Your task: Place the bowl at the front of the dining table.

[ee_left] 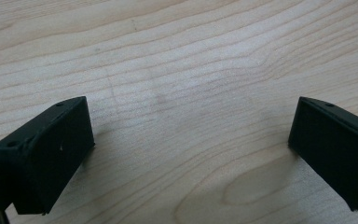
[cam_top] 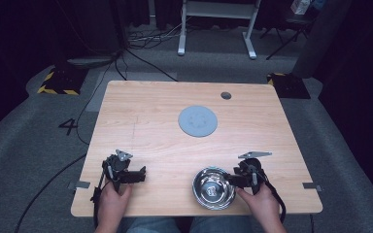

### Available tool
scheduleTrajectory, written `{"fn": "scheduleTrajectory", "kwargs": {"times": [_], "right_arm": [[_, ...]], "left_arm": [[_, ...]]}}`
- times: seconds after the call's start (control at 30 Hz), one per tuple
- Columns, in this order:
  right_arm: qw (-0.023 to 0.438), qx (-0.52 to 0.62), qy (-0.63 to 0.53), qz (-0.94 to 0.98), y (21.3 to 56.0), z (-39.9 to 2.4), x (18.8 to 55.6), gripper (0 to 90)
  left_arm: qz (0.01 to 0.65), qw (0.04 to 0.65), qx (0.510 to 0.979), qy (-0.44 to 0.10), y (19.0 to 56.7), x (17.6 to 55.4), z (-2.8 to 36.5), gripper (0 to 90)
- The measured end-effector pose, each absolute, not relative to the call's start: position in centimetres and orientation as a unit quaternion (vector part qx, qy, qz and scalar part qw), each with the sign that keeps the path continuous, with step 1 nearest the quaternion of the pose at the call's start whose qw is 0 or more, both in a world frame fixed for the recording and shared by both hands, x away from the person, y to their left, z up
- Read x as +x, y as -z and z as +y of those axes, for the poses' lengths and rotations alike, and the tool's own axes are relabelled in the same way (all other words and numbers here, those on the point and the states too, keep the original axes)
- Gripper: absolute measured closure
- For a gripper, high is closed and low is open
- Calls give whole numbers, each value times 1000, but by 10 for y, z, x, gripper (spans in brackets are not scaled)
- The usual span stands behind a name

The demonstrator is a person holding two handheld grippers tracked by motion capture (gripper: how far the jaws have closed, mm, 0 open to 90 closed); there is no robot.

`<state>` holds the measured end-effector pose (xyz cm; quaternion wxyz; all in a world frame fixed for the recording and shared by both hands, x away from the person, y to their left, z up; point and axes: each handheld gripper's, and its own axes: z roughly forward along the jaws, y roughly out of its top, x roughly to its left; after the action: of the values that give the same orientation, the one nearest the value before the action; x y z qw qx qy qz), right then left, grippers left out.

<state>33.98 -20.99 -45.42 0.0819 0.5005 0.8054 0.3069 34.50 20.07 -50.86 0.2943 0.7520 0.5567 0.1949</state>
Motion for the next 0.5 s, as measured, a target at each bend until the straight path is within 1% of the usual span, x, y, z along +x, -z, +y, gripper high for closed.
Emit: {"fn": "scheduleTrajectory", "kwargs": {"times": [0.07, 0.1, 0.2, 0.33, 0.37, 0.4, 0.43, 0.5], "right_arm": [[69, 500, -301, 809, 458, -207, 340, 519], [69, 500, -301, 809, 458, -207, 340, 519], [57, 500, -298, 811, 462, -206, 342, 567], [33, 499, -297, 814, 468, -207, 345, 648], [25, 500, -296, 813, 470, -207, 346, 682], [25, 500, -296, 813, 470, -207, 346, 682], [13, 498, -296, 815, 472, -207, 347, 716], [7, 495, -297, 816, 474, -207, 348, 725]], "left_arm": [[556, 294, 752, -195, 509, 345, 201, 1], [557, 294, 752, -195, 509, 345, 201, 1], [556, 294, 752, -195, 509, 345, 201, 1], [556, 294, 752, -195, 509, 345, 201, 1], [556, 294, 752, -195, 509, 345, 201, 1], [556, 294, 752, -195, 509, 345, 201, 1], [556, 294, 752, -195, 509, 345, 201, 1], [557, 294, 752, -195, 509, 345, 201, 1]]}}
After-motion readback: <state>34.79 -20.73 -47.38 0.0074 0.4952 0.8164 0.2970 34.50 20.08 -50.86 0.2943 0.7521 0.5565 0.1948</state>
